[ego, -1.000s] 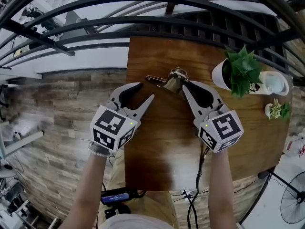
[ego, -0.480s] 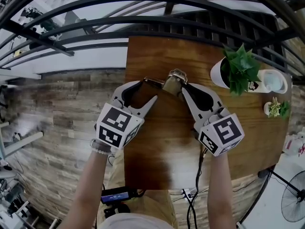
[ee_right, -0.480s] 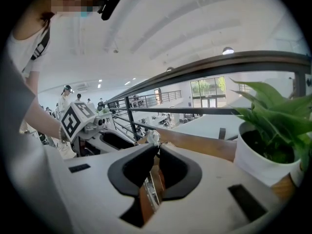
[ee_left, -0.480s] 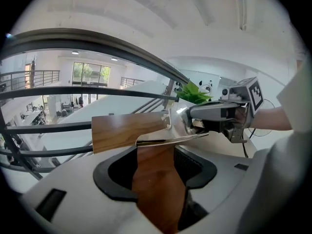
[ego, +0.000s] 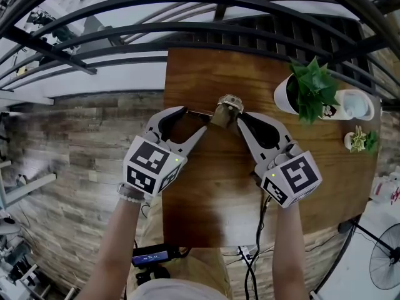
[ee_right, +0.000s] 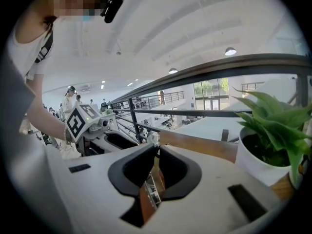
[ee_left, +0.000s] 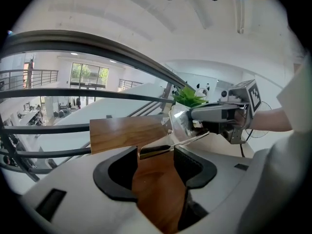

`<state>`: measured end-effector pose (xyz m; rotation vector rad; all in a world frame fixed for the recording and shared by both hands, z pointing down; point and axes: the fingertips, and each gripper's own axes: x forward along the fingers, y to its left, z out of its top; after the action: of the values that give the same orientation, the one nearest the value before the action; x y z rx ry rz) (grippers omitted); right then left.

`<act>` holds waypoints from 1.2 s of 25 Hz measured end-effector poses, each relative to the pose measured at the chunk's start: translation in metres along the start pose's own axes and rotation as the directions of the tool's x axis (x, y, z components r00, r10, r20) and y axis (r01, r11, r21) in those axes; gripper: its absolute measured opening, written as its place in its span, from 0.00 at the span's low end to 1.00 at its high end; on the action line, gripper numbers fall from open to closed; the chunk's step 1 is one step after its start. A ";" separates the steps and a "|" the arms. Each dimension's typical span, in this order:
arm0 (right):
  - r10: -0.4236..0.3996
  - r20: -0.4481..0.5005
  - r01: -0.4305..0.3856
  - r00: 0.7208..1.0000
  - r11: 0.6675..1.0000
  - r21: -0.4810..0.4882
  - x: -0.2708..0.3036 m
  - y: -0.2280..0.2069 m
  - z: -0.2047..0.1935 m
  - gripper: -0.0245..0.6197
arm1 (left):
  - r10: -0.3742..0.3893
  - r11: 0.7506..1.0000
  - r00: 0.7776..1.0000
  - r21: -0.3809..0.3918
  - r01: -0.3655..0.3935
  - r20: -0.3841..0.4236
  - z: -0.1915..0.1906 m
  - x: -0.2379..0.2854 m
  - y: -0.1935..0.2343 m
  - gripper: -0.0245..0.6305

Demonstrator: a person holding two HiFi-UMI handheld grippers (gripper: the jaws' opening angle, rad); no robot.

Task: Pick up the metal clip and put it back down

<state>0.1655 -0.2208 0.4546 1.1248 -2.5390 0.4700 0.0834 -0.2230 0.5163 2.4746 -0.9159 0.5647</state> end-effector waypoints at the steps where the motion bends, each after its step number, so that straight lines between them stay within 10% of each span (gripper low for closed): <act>1: 0.000 -0.002 0.000 1.000 1.000 -0.002 0.000 0.001 -0.001 0.10 | -0.005 1.000 1.000 0.002 0.005 -0.002 0.000 0.000 -0.002 0.40; 30: -0.111 0.133 0.116 0.985 0.993 -0.030 -0.066 0.099 0.085 0.10 | -0.011 0.983 0.994 0.181 -0.010 0.113 0.062 -0.130 -0.044 0.40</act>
<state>0.1192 -0.1508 0.3344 1.3176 -2.5647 0.3274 0.0369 -0.1602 0.3880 2.6946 -0.9440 0.5337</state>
